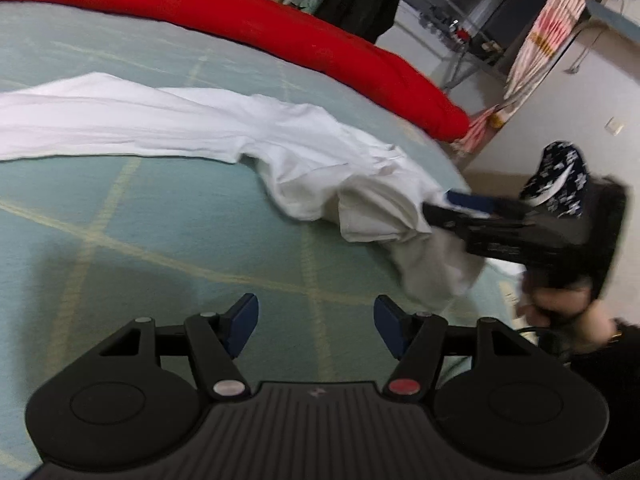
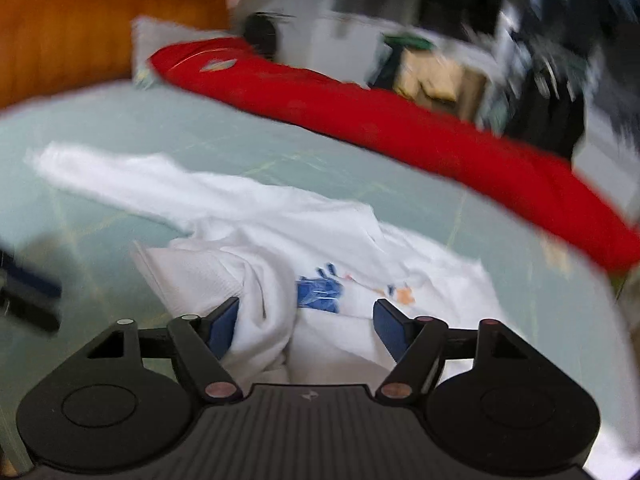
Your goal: Fold clothes
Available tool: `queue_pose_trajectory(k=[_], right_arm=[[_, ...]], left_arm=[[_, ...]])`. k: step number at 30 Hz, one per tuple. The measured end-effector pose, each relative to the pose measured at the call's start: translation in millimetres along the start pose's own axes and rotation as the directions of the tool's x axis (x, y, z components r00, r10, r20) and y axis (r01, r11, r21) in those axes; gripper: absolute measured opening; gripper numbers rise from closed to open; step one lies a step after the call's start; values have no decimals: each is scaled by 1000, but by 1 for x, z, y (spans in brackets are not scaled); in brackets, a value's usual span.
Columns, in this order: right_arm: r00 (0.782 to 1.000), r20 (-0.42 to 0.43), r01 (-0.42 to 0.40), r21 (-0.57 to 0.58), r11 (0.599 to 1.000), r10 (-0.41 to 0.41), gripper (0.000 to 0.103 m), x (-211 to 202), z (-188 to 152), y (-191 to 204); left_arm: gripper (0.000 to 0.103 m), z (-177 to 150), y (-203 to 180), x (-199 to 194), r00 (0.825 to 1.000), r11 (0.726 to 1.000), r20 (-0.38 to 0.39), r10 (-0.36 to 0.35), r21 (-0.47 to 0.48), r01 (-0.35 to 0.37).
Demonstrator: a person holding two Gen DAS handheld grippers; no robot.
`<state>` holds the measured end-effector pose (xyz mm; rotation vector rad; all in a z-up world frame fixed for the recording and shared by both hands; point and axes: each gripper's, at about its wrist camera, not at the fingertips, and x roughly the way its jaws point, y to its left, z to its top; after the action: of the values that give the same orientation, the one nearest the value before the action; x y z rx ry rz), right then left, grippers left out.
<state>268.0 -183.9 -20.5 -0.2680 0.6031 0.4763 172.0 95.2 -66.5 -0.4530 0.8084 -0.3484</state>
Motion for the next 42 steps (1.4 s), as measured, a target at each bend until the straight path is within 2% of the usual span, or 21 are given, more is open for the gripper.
queue_pose_trajectory(k=[5, 10, 14, 19, 22, 27, 31, 36, 38, 41, 42], right_arm=[[1000, -22, -15, 98, 995, 17, 83, 4, -23, -17], [999, -19, -23, 144, 989, 26, 84, -6, -36, -21], [997, -32, -64, 120, 991, 69, 84, -21, -41, -15], [994, -56, -90, 52, 995, 93, 85, -60, -61, -4], [996, -56, -62, 48, 997, 65, 86, -80, -73, 0], [998, -45, -28, 91, 995, 32, 86, -100, -87, -5], [999, -39, -15, 149, 989, 22, 87, -108, -98, -10], [999, -35, -7, 188, 982, 14, 87, -114, -108, -12], [999, -33, -10, 202, 979, 17, 87, -115, -111, -12], [999, -32, -10, 227, 974, 18, 87, -114, -115, -11], [999, -28, -11, 233, 972, 18, 87, -114, -115, -11]], left_arm=[[64, 14, -1, 14, 988, 986, 32, -153, -58, 155], [64, 16, 11, 38, 965, 948, 37, -260, -179, 263], [64, 11, 26, 56, 943, 900, 53, -328, -286, 329], [64, 6, 44, 79, 910, 818, 84, -405, -412, 402], [64, 1, 44, 83, 909, 820, 73, -411, -405, 404], [64, -5, 37, 77, 920, 866, 3, -391, -337, 369], [64, -20, 35, 60, 934, 885, -40, -354, -338, 321], [63, -41, 35, 46, 934, 882, -61, -353, -356, 310], [59, -48, 35, 45, 933, 880, -65, -353, -362, 308], [58, -40, 40, 59, 918, 852, -64, -391, -402, 335], [57, -38, 38, 64, 915, 852, -69, -398, -399, 340]])
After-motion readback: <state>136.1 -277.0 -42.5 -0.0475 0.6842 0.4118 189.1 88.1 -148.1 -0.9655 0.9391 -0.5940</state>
